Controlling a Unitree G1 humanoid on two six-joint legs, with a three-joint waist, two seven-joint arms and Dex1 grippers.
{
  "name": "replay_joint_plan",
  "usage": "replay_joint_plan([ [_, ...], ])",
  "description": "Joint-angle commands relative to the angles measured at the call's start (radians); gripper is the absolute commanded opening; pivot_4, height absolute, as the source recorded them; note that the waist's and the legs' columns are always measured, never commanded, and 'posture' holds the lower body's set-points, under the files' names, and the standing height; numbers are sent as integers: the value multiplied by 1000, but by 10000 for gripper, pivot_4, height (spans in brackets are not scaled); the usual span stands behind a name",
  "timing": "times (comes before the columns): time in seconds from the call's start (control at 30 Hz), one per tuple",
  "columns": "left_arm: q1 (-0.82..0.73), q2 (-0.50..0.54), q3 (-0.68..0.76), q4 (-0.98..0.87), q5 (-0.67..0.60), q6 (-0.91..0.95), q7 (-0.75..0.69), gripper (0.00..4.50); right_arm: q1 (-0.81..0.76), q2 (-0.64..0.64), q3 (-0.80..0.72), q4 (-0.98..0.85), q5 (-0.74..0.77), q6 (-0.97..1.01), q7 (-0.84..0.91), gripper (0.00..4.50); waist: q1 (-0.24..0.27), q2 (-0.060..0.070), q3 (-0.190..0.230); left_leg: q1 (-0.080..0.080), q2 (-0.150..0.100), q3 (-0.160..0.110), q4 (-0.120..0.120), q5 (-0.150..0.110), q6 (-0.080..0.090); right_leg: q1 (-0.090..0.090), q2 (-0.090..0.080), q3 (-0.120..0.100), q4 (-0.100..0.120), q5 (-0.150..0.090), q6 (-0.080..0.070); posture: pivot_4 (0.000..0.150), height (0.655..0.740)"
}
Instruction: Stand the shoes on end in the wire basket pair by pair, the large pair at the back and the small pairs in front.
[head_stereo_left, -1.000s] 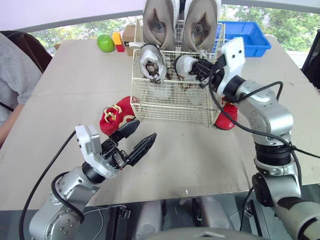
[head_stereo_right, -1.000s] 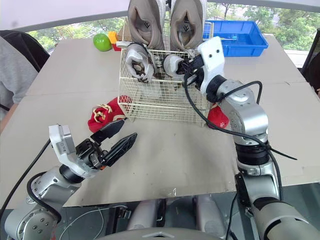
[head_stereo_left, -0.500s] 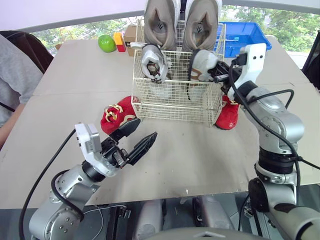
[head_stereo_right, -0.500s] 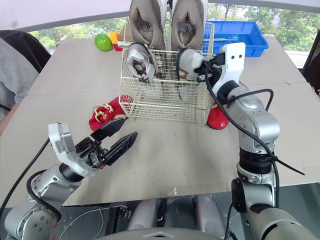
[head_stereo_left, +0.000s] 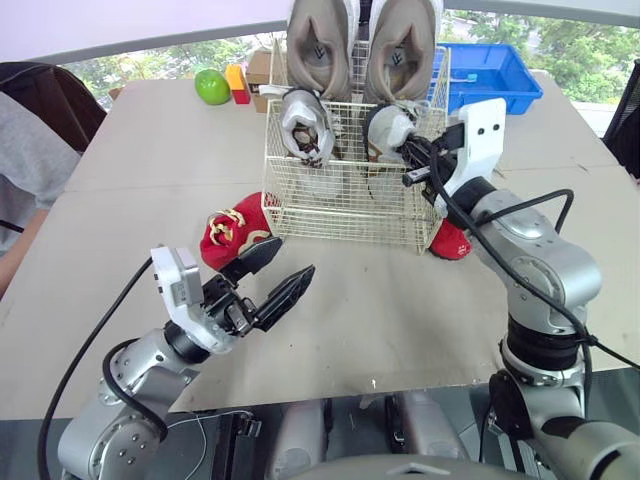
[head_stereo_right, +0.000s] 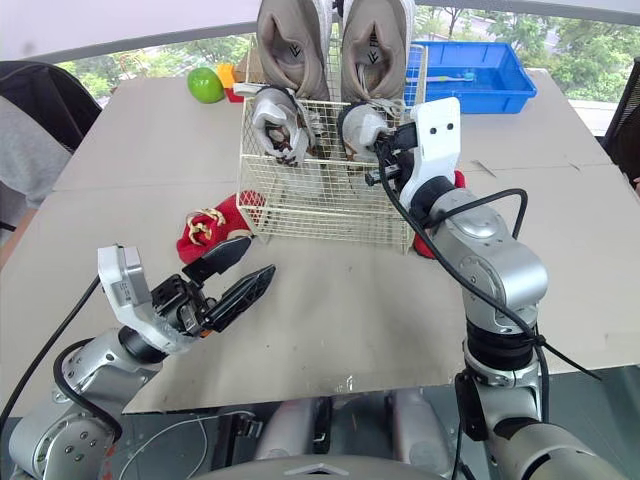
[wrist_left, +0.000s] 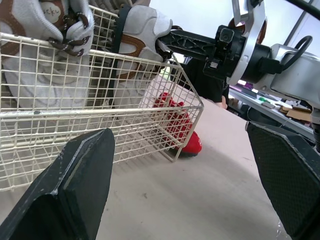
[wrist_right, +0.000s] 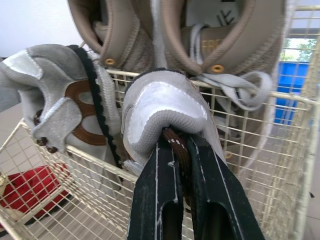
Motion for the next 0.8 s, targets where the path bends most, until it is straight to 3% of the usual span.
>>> replay_joint_plan([
  [0.03, -8, 1, 3, -16, 9, -20, -5, 45000, -38, 21, -21, -46, 2, 5, -40, 636, 0, 0, 0, 0, 0, 0, 0, 0, 0, 0, 0, 0, 0, 0, 0, 1500, 7400],
  [0.3, -19, -1, -1, -13, 14, -14, -4, 45000, -43, 73, -2, -89, -33, 27, -129, 636, -1, 0, 0, 0, 0, 0, 0, 0, 0, 0, 0, 0, 0, 0, 0, 1500, 7400],
  [0.57, -26, 2, -5, -10, 10, -7, -7, 45000, 27, -3, 18, -91, -3, 22, -27, 636, 0, 0, 0, 0, 0, -1, 0, 0, 0, 0, 0, -1, 0, 0, 0, 1500, 7400],
  [0.67, -31, 4, -7, -11, 9, -3, -4, 45000, 32, -85, 21, -60, -22, -35, 41, 15752, -1, 0, 0, 0, 0, 0, 0, 0, 0, 0, 0, 0, 0, 0, 0, 1500, 7400],
  [0.7, -31, 4, -7, -11, 10, -2, -3, 45000, 37, -142, 44, -60, -33, -72, 99, 18036, -1, 0, 0, 0, 0, 0, 0, 0, 0, 0, 0, 0, 0, 0, 0, 1500, 7400],
  [0.8, -33, 4, -5, -11, 10, 0, -1, 45000, 51, -213, 52, -54, -15, -115, 180, 18036, 0, 0, 0, 0, 0, 0, 0, 0, 0, 0, 0, 0, -1, 0, 0, 1500, 7400],
])
